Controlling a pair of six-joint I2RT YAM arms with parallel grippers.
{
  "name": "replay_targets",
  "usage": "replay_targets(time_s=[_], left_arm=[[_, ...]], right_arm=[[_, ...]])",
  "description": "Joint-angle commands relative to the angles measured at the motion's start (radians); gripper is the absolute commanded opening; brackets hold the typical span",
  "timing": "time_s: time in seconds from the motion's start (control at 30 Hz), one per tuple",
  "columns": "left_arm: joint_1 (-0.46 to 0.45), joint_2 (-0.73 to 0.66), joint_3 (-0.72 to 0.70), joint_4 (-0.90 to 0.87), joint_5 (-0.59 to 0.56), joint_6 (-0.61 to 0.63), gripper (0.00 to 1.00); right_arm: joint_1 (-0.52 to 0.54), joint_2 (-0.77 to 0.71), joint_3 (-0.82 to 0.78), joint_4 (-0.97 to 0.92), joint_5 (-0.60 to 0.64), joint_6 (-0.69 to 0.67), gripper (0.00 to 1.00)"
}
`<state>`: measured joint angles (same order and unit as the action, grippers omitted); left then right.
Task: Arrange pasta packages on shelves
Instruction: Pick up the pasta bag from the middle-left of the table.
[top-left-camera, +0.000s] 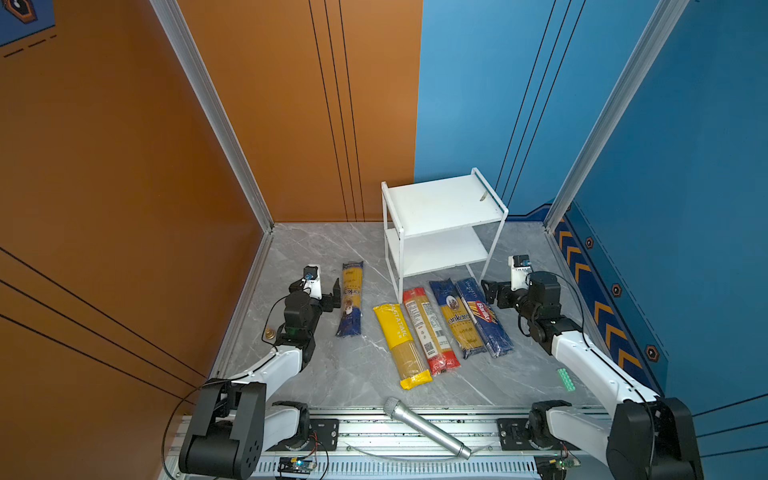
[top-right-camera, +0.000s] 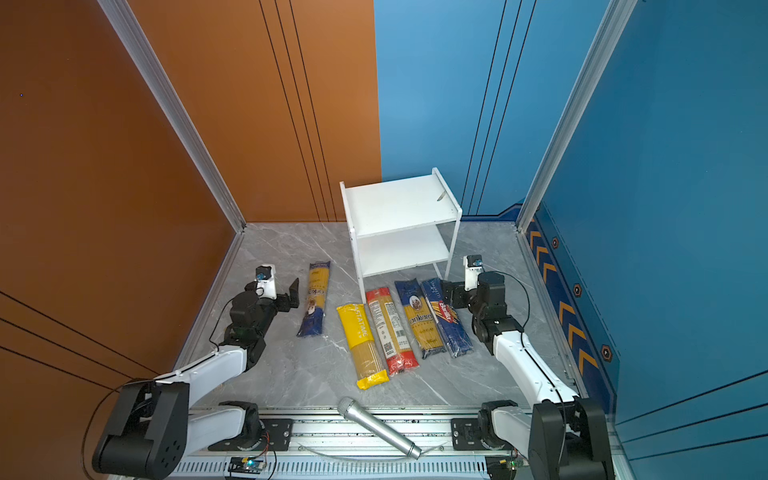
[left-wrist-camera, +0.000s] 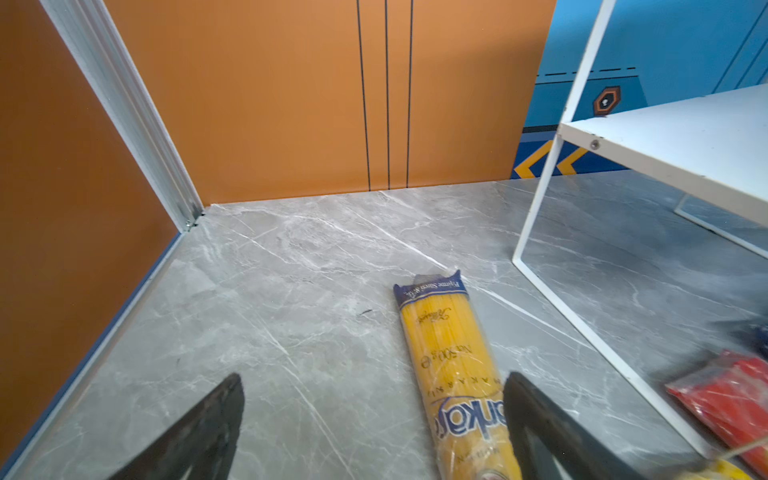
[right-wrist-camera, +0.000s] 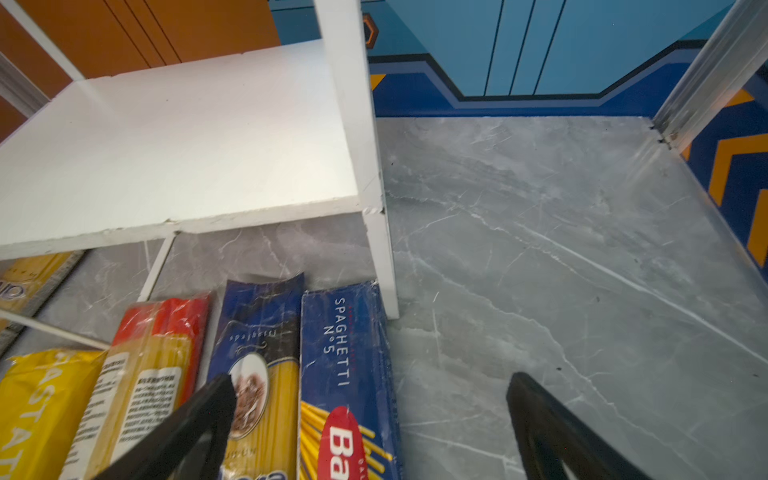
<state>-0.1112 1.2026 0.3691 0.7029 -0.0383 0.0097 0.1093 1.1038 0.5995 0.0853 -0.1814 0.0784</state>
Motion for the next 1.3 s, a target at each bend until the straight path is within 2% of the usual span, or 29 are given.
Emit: replay_targets(time_s=[0.0,0.4,0.7,0.93,1.27], left_arm=[[-0.048,-0.020,0.049,-0.133,0.025,-0.020,0.98],[-0.201,-0.072,0.073,-0.272,-0.081,-0.157,0.98],[-0.280,-0.067,0.073,-0.372,-0.123,-0.267,0.98],[-0.340,-0.053,0.062,-0.433,-0.189,-0.312,0.98],[-0.375,0.019,0.085,-0.484,-0.193,-0.348,0.98]], right_arm=[[0.037,-0.049,0.036,-0.184,-0.057,0.051,1.00],[0.285,-0.129,0.029,-0.319,0.036,0.130,1.00],[0.341,-0.167,-0.056,-0.238,0.018,0.245,1.00],[0.373,-0.206,-0.109,-0.235,0.029,0.261,1.00],[0.421,-0.184,-0.125,-0.228,0.064,0.264,1.00]])
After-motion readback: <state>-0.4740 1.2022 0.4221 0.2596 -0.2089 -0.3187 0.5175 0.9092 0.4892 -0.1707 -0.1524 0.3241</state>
